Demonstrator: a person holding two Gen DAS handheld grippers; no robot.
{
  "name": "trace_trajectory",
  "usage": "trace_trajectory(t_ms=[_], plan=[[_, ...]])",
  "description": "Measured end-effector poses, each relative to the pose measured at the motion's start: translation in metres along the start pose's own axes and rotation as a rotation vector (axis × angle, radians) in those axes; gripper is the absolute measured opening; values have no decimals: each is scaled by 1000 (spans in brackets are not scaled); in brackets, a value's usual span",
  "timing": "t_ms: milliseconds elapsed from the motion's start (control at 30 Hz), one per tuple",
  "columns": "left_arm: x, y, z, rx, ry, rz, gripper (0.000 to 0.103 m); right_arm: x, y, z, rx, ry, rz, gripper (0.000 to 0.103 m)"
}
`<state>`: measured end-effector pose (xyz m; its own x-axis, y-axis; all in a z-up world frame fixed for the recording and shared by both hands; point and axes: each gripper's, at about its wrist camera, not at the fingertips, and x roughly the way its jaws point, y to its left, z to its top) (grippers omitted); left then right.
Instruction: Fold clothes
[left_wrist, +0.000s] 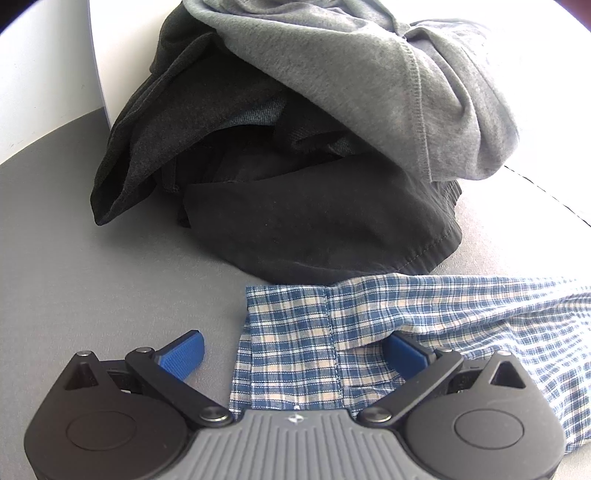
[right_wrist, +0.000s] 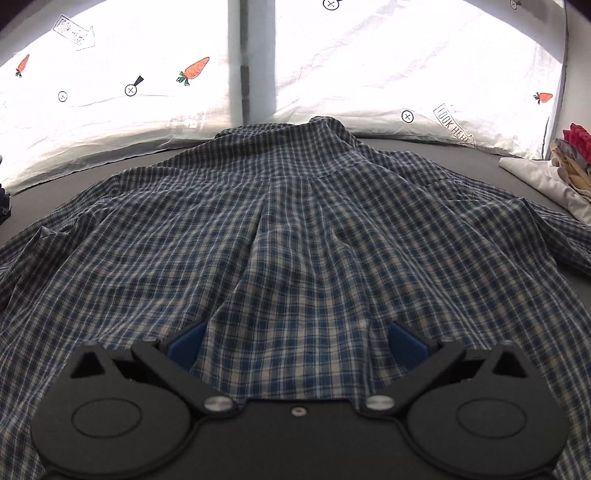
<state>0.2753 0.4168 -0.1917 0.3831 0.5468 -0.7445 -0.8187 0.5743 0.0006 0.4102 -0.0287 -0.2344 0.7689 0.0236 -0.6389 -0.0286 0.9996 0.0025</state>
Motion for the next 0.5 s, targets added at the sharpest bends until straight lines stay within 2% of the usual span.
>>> trace_trajectory(t_ms=[33,100,133,200,267,400,467,500], plan=[[-3,1,0,12,-6,-16,93,1,0,1,0,0,1,103],[-14,3,-2,14,-27,-59,52,2,1,1,0,-2,2,103],[-17,5,-3,2,-24,-89,45,2,1,1,0,-2,2,103],[-22,7,-4,-46,-10,-199,14,2,1,1,0,-2,2,103],[-29,3,-4,-88,27,-328,13,2,1,1,-1,-3,3,103],[-55,-40,1,-15,41,-530,13,2,1,0,0,-4,4,103],[-72,-65,10,-2,52,-691,13,2,1,0,0,-4,4,103],[-79,-78,15,14,68,-805,15,2,1,0,0,-4,4,103]])
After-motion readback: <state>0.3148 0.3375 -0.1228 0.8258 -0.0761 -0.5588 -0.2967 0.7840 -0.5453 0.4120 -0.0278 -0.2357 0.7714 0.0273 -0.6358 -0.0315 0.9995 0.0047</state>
